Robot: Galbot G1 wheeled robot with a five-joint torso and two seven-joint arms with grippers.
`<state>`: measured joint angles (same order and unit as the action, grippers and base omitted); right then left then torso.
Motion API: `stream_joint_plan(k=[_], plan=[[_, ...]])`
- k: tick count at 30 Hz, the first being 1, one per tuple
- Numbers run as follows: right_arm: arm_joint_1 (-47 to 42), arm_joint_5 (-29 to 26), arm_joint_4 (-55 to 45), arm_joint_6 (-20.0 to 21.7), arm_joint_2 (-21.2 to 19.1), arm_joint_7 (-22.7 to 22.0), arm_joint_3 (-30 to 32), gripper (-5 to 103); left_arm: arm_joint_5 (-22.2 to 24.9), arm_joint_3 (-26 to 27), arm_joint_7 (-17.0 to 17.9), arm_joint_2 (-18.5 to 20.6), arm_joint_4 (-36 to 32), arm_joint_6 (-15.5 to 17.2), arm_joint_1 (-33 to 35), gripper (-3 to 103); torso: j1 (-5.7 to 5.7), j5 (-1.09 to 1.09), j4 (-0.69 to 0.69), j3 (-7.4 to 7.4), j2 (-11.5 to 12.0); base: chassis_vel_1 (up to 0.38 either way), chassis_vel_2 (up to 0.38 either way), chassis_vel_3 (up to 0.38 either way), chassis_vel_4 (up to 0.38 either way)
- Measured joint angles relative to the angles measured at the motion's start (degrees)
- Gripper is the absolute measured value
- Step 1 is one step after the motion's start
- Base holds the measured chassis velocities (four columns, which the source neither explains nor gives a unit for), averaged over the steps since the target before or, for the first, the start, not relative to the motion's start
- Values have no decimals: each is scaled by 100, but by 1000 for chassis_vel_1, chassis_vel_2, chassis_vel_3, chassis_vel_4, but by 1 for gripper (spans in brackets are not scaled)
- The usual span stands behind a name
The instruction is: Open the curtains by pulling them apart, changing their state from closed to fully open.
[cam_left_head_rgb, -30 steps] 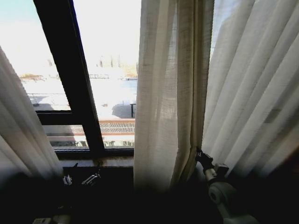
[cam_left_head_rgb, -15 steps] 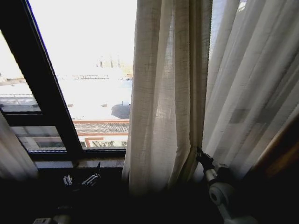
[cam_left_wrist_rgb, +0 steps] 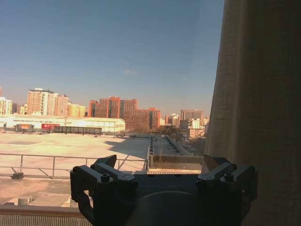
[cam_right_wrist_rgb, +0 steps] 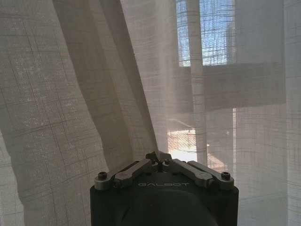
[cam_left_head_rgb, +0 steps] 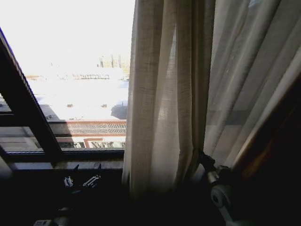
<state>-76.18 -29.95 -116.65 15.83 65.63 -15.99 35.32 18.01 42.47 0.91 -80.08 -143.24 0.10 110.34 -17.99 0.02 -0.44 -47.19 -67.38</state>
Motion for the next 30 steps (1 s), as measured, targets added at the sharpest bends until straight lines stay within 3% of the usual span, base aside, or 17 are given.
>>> stream_joint_plan(k=[30], plan=[[-17,22,39,-125,50,-44,1,0,-2,17,-1,-15,0,0,15,100,1,1,0,0,0,-338,-335,333,331]])
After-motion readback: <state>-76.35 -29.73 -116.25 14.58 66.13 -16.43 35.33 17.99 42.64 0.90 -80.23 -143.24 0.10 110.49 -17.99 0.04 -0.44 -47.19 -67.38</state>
